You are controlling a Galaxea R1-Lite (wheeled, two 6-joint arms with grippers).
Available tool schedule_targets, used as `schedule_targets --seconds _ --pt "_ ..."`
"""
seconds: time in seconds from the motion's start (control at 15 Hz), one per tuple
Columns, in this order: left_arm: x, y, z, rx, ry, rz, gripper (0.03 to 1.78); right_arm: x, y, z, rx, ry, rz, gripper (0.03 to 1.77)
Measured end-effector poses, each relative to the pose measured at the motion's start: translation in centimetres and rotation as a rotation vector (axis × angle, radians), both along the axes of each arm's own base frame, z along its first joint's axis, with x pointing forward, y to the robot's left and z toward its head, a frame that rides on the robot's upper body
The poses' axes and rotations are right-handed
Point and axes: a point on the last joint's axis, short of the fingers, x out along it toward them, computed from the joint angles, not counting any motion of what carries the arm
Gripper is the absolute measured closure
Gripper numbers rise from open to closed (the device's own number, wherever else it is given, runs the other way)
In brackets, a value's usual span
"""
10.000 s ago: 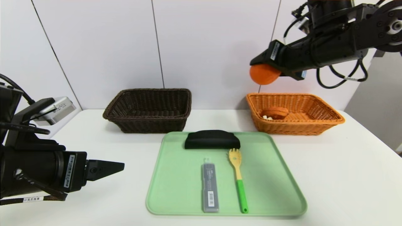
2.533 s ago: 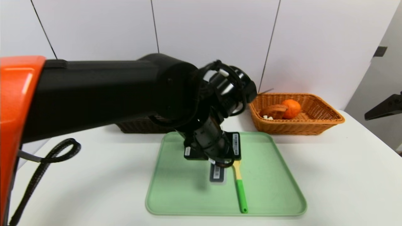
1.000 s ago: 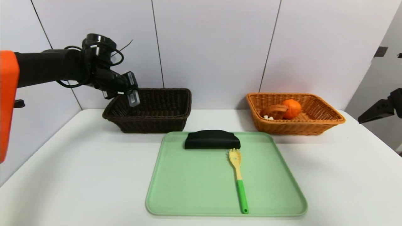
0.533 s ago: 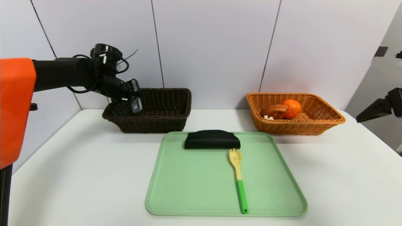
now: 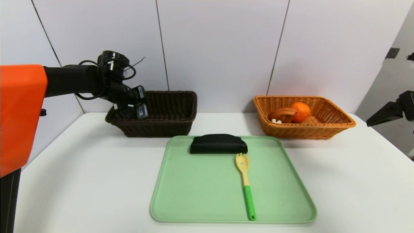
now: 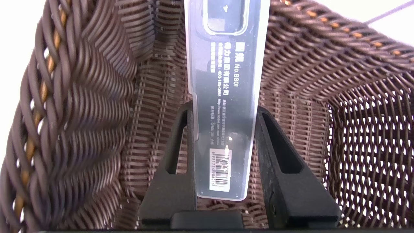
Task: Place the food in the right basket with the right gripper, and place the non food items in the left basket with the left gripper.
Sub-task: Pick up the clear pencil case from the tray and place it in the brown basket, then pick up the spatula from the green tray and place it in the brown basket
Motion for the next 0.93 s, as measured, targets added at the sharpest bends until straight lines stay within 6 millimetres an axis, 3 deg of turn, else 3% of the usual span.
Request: schedule_targets --seconds 0.27,0.4,0.67,0.8,0.93 --pt "0.4 -0.1 -0.8 0.004 0.01 -0.003 1.24 -0.1 0.0 0.1 -0.001 -0.003 -0.001 0.09" --pt "0.5 -0.1 -0.9 0.005 0.008 -0.001 0.97 -0.1 0.0 0.1 -0.003 -0.004 -0.002 0.09" --pt "0.6 -0.2 -0.6 0.005 -0.013 -0.004 0.62 -0.1 0.0 0.1 -0.004 -0.005 0.002 0.09" --pt "0.2 -0.2 0.4 0.004 -0.043 -0.002 0.5 -0.1 0.1 0.1 -0.003 -0.005 0.001 0.09" --pt "-1.2 -1.3 3.1 0.001 -0.114 -0.026 0.41 -0.1 0.0 0.1 -0.003 -0.004 0.001 0.09"
